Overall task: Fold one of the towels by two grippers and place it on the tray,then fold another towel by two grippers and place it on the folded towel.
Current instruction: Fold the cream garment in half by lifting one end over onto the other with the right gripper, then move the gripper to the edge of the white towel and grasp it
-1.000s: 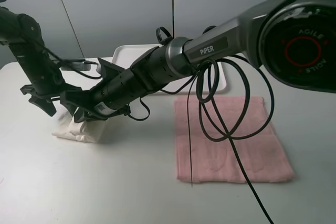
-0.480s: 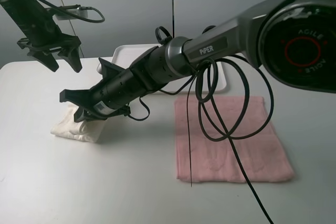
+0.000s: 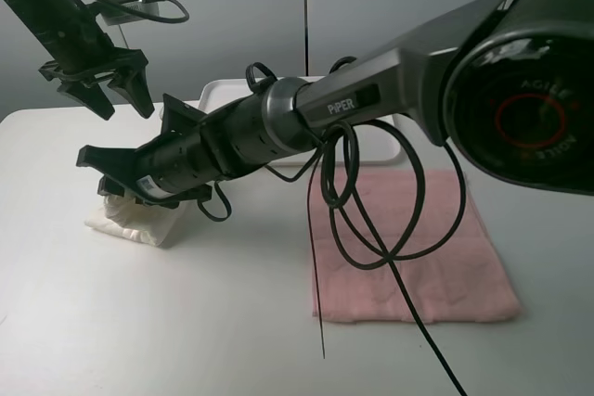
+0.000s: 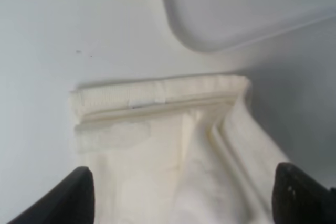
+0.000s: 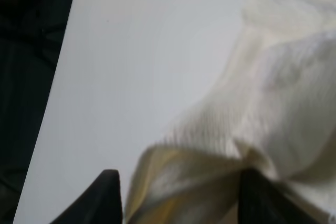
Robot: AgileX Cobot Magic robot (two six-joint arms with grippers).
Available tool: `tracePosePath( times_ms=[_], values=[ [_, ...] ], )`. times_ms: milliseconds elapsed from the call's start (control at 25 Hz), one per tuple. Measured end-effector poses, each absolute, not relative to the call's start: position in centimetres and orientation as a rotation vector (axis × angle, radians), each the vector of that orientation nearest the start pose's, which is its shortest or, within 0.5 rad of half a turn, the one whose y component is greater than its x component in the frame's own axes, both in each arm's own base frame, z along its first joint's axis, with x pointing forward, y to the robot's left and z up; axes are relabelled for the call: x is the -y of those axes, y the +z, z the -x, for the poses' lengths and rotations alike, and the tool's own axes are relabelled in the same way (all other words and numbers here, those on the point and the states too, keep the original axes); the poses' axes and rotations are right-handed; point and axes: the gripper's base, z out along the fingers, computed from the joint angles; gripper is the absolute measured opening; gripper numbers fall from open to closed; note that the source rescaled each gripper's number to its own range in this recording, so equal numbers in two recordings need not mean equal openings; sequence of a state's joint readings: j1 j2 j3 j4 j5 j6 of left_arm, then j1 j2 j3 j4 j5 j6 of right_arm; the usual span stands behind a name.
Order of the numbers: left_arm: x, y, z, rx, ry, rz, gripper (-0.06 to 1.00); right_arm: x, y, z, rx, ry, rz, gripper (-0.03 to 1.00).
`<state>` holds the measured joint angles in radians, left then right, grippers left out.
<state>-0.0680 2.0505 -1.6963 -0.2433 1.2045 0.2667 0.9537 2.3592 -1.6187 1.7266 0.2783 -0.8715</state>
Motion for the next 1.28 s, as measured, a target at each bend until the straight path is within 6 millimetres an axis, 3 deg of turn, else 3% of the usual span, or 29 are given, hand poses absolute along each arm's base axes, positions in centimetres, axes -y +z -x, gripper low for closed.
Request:
tracePosePath(
  times_ms=[200, 280, 400, 800, 960, 1280],
  values=[
    [5.0, 22.3, -41.9, -2.970, -0.352, -0.401, 0.89, -44.9, 13.3, -27.5, -2.335, 1.235, 0.410, 0.55],
    [5.0, 22.3, -41.9, -2.968, -0.353, -0.410, 0.89, -44.8, 13.3, -27.8, -2.335, 1.241, 0.411, 0.62],
    [5.1, 22.3, -41.9, -2.967, -0.355, -0.413, 0.89, -44.0, 12.7, -28.2, -2.391, 1.264, 0.386, 0.71],
    [5.1, 22.3, -41.9, -2.967, -0.355, -0.413, 0.89, -38.8, 10.1, -31.5, -2.747, 1.074, 0.217, 0.73],
    [5.1, 22.3, -41.9, -2.967, -0.355, -0.413, 0.89, -38.3, 9.5, -31.5, -2.797, 0.994, 0.183, 0.73],
    [5.1, 22.3, -41.9, -2.966, -0.361, -0.410, 0.89, -38.5, 7.4, -31.5, -2.850, 1.040, 0.002, 0.73]
  ],
)
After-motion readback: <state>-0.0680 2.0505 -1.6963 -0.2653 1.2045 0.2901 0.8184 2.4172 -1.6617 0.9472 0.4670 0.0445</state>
